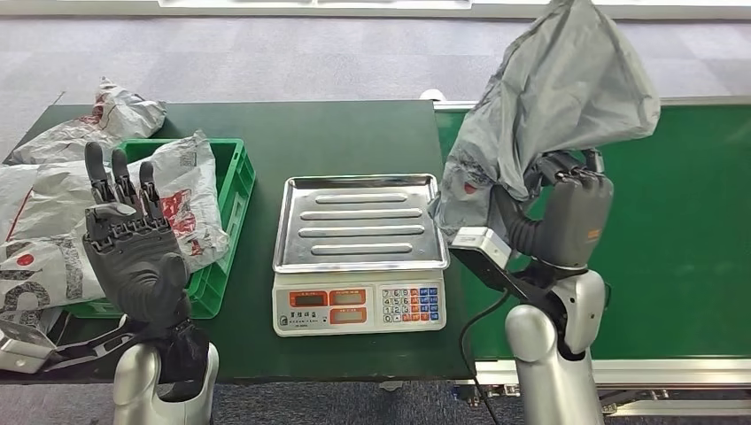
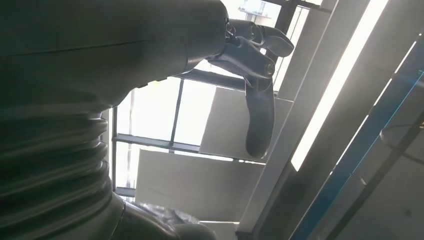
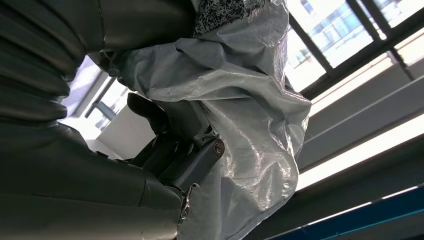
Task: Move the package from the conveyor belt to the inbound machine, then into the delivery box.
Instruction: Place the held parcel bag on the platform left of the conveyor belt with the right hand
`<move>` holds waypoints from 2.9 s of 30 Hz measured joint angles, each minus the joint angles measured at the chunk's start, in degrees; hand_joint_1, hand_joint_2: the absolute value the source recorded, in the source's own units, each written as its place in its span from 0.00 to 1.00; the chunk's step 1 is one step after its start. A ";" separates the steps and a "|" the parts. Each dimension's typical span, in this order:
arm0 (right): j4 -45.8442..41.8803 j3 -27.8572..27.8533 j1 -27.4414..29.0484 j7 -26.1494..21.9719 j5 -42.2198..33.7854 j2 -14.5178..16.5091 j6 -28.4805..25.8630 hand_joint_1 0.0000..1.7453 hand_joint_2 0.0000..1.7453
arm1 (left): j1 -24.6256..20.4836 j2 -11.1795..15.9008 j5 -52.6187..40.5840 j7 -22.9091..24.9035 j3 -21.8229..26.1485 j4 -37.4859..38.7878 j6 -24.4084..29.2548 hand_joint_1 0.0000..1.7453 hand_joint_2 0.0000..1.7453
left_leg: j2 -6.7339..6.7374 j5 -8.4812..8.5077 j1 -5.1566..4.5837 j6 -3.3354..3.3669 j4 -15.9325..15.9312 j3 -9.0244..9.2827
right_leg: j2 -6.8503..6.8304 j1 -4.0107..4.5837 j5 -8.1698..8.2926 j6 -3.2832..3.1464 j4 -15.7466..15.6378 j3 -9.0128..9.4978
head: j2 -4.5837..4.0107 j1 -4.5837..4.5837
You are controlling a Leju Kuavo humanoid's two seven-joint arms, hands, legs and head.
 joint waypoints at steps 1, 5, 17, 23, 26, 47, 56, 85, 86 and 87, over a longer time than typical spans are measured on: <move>2.86 1.30 -2.14 0.19 -0.44 0.49 -1.34 1.00 1.00 | -0.40 -0.01 0.36 -0.03 -0.44 0.39 0.45 0.00 1.00 | 0.03 0.03 0.00 -0.02 0.00 0.01 | 0.03 0.01 0.03 -0.02 0.01 0.01 | 0.00 0.00; 19.11 6.33 -12.88 1.65 -0.81 3.86 -8.35 1.00 1.00 | -2.99 -0.02 1.83 -1.44 -3.19 3.11 3.98 0.00 1.00 | 0.02 0.23 0.02 -0.16 0.00 0.00 | 0.06 0.07 0.19 -0.08 0.02 -0.05 | 0.00 -0.01; 45.01 14.77 -24.60 2.19 -5.03 8.59 -13.45 1.00 1.00 | -5.87 0.02 3.92 -3.58 -7.21 7.29 7.77 0.00 1.00 | -0.21 0.30 0.04 -0.15 0.00 -0.17 | -0.14 0.09 0.19 -0.09 0.03 -0.12 | 0.00 -0.01; 48.25 16.22 -25.59 2.21 -6.07 8.88 -13.53 1.00 1.00 | -5.87 0.05 3.31 -3.61 -7.29 7.80 7.76 0.00 1.00 | -0.22 0.29 0.03 -0.15 0.00 -0.19 | -0.14 0.08 0.19 -0.09 0.02 -0.14 | 0.00 -0.01; 49.44 16.87 -26.01 1.84 -8.12 8.98 -13.01 1.00 1.00 | -5.84 0.05 2.69 -3.61 -7.29 7.85 7.63 0.00 1.00 | -0.21 0.30 0.03 -0.15 0.00 -0.19 | -0.14 0.09 0.19 -0.09 0.02 -0.14 | 0.00 -0.01; 54.45 18.77 -27.59 -0.11 -13.90 9.05 -5.38 0.00 1.00 | -4.93 0.05 1.56 -3.66 -7.20 7.85 5.41 0.00 1.00 | -0.24 0.30 0.03 -0.15 0.00 -0.21 | -0.20 0.10 0.19 -0.09 0.03 -0.15 | 0.00 -0.01; 55.71 18.78 -28.15 0.04 -13.95 9.05 -3.63 0.00 1.00 | -4.28 0.08 0.74 -3.66 -7.08 7.82 5.39 0.00 1.00 | -0.24 0.30 0.03 -0.15 0.00 -0.23 | -0.20 0.09 0.19 -0.09 0.03 -0.16 | 0.00 -0.01; 28.64 13.81 -19.41 -3.90 -7.72 9.03 -14.07 0.00 1.00 | -1.75 0.51 0.32 -3.66 -5.43 5.08 9.91 0.00 1.00 | -0.50 0.28 0.03 -0.15 0.01 -0.32 | -0.44 0.09 0.09 -0.10 0.00 -0.24 | 0.00 0.00; 23.87 12.48 -17.81 -6.07 -9.07 9.02 -14.11 0.00 1.00 | -1.78 0.57 0.13 -3.64 -5.49 5.26 10.61 0.00 1.00 | -0.54 0.28 0.03 -0.15 0.01 -0.33 | -0.48 0.08 0.08 -0.09 0.00 -0.24 | 0.00 0.01; 19.18 11.20 -16.39 -8.27 -10.67 9.02 -14.14 0.00 1.00 | -1.86 0.63 -0.34 -3.57 -5.59 5.49 11.53 0.00 1.00 | -0.54 0.27 0.02 -0.14 0.01 -0.33 | -0.49 0.06 0.07 -0.09 0.00 -0.25 | 0.00 0.00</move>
